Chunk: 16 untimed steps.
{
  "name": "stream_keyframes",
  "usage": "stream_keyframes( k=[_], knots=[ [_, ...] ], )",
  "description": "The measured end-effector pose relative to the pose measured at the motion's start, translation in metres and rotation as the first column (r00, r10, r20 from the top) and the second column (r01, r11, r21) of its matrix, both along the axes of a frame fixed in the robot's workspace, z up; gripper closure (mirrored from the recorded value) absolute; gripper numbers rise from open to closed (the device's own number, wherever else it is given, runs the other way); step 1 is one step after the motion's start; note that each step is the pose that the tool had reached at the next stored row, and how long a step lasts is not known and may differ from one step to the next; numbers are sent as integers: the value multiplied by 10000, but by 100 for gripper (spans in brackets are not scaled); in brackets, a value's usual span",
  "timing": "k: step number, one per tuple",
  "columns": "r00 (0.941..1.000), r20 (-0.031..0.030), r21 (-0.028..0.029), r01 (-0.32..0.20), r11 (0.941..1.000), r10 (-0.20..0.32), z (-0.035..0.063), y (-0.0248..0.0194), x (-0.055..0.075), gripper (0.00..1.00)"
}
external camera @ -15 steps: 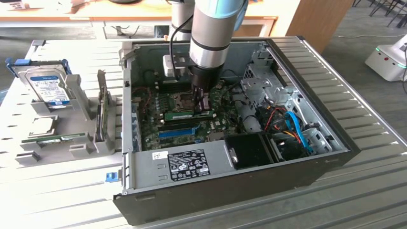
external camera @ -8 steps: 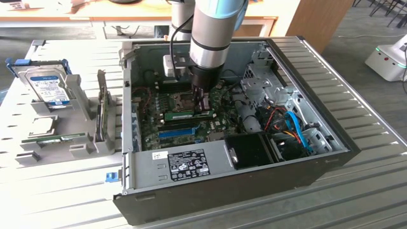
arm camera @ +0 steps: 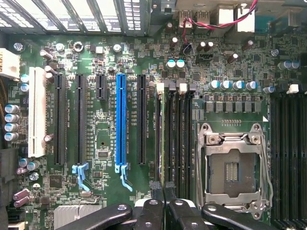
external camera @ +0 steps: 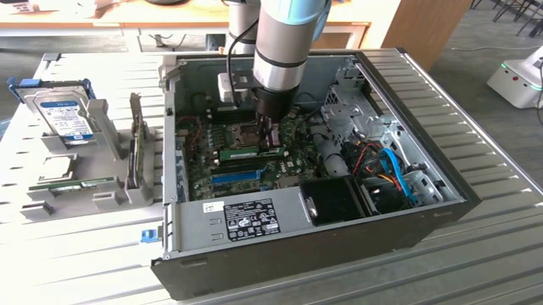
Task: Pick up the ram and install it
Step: 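Insert the ram into the slot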
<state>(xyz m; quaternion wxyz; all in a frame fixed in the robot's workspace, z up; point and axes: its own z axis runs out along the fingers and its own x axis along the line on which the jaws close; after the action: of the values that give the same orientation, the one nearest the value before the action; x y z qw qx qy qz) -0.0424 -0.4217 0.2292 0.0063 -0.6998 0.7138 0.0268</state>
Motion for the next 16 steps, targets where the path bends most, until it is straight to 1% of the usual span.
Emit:
stream_keyframes(
  k=[8,16],
  knots=[
    [10000,-1,1,0,10000,0,55,1,0,88],
    [10000,-1,1,-72,10000,72,58,0,0,88]
  ],
)
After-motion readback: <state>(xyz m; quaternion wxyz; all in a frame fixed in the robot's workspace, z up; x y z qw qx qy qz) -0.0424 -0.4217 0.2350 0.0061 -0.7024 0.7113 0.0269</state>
